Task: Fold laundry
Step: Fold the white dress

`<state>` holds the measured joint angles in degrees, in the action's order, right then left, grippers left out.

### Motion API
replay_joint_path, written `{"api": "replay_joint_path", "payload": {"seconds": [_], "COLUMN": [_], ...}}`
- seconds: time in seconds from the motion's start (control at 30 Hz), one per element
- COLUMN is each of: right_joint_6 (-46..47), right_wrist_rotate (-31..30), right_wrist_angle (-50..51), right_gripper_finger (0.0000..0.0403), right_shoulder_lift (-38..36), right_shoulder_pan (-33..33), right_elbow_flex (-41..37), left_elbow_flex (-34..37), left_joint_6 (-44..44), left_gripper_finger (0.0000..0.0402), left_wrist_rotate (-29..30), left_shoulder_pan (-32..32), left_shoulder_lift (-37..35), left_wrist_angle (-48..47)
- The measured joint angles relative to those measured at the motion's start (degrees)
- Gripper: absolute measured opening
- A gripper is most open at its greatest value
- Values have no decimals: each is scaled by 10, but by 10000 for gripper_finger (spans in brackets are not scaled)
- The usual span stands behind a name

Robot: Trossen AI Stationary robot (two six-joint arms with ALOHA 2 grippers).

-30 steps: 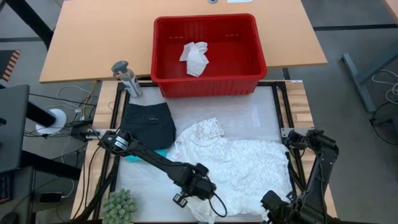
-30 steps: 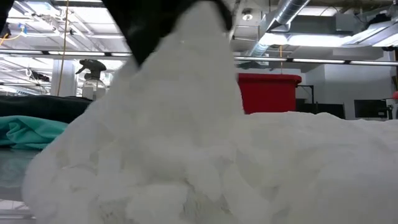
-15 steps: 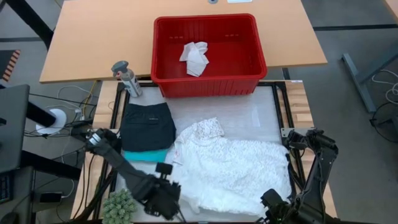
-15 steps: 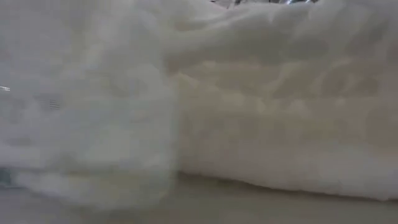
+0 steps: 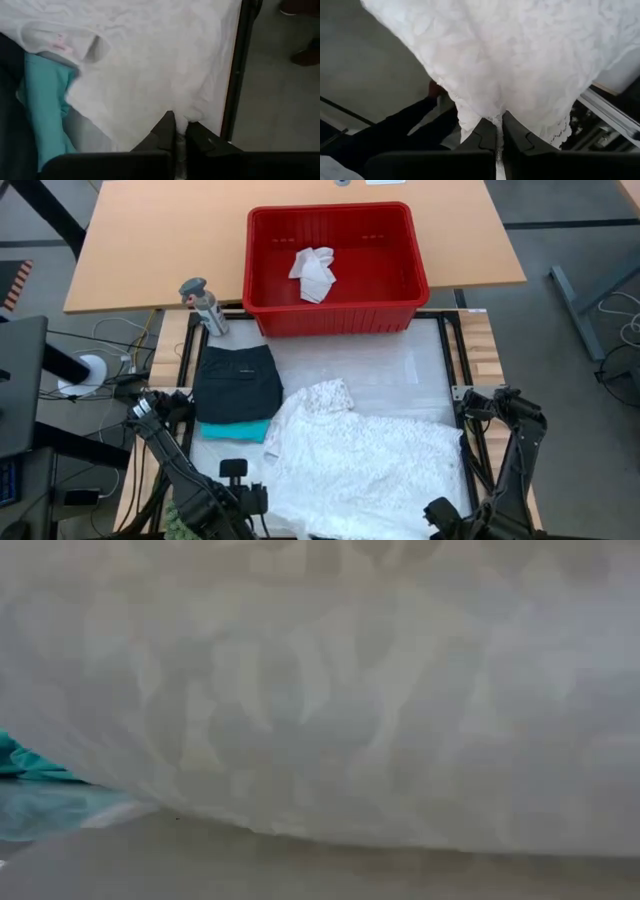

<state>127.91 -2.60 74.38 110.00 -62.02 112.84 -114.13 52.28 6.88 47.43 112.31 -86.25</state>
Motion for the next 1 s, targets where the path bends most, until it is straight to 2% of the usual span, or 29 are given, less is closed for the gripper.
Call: {"api": "replay_joint_path", "payload": {"seconds": [0.1,0.3,0.47,0.53,0.7,0.8,0.9,1.0], "right_joint_6": [1,6,-1,-4,-17,-7,1,3], "right_wrist_rotate": [-4,12,12,11,11,12,31,38], "right_wrist_angle": [18,150,155,157,156,156,157,157], "right_gripper_finger": [31,31,31,31,31,31,31,31], "right_shoulder_lift": [0,-1,-17,-19,-17,-17,-17,-17], "right_shoulder_pan": [8,37,69,85,117,123,123,122], "right_elbow_flex": [0,32,27,20,-18,-40,-59,-67], "left_elbow_flex": [-1,-16,-18,-18,-18,-10,30,68], "left_joint_6": [-51,-142,-222,-264,-396,-451,-479,-519], "left_gripper_finger": [0,0,0,0,0,0,0,0], "left_wrist_rotate": [32,181,318,344,325,269,203,179], "left_shoulder_pan": [-12,-75,-139,-165,-230,-267,-304,-335], "left_shoulder_lift": [-6,-54,-100,-112,-113,-111,-111,-108], "left_wrist_angle": [-11,-18,8,36,114,153,208,231]}}
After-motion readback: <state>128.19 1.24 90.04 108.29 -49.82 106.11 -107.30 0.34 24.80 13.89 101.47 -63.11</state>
